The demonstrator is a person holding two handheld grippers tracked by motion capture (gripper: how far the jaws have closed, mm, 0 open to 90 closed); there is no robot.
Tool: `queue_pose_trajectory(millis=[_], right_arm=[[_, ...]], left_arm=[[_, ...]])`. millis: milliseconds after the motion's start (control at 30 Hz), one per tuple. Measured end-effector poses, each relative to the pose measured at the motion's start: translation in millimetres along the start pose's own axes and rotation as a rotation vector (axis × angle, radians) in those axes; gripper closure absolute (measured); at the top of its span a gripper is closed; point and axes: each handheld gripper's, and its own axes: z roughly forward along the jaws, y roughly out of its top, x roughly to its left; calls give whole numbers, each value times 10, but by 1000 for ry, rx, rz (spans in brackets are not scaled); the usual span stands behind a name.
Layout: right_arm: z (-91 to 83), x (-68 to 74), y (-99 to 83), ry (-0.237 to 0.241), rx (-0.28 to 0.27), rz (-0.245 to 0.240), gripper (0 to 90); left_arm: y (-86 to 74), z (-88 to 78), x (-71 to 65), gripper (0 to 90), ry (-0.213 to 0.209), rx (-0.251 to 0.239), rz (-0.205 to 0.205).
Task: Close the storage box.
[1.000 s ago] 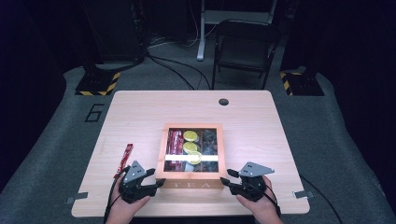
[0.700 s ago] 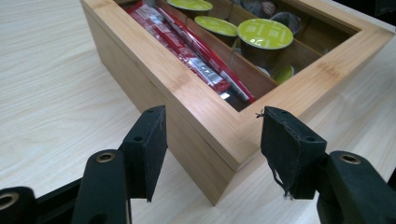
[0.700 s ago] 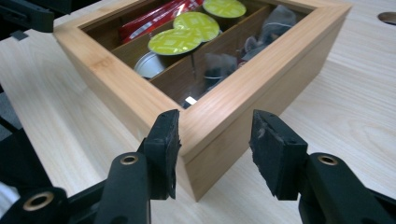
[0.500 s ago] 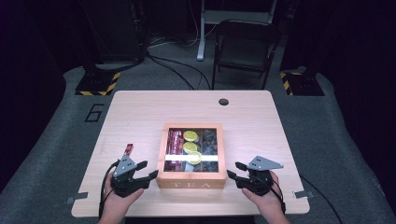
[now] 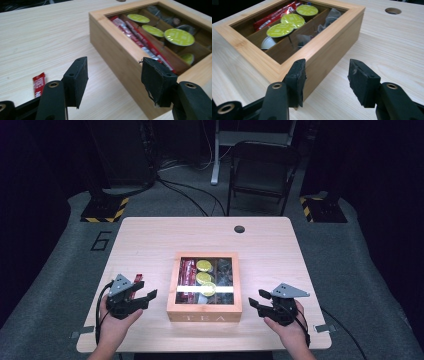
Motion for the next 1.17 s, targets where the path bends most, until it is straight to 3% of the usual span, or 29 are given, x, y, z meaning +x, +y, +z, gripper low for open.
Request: queue_pose_trajectory(millis=[167,433,700,933,1100,1167], right_arm=[[9,-106,-40,-22,15,27,473],[52,-261,-142,-58,39,67,471],[127,-363,-229,-52,77,121,472],[163,-308,-234,-46,94,100,471],[102,-198,-183,-44,64,43,472],[58,-98,-149,-20,45,8,471]], left_arm=[[-135,55,156,387,33,25,-48],[-263,107,322,389,86,35,-79],[-328,152,377,389,88,70,-76],[-343,168,424,388,108,70,-100],[-338,95,454,382,129,66,-127],[-348,84,476,379,141,67,-144]])
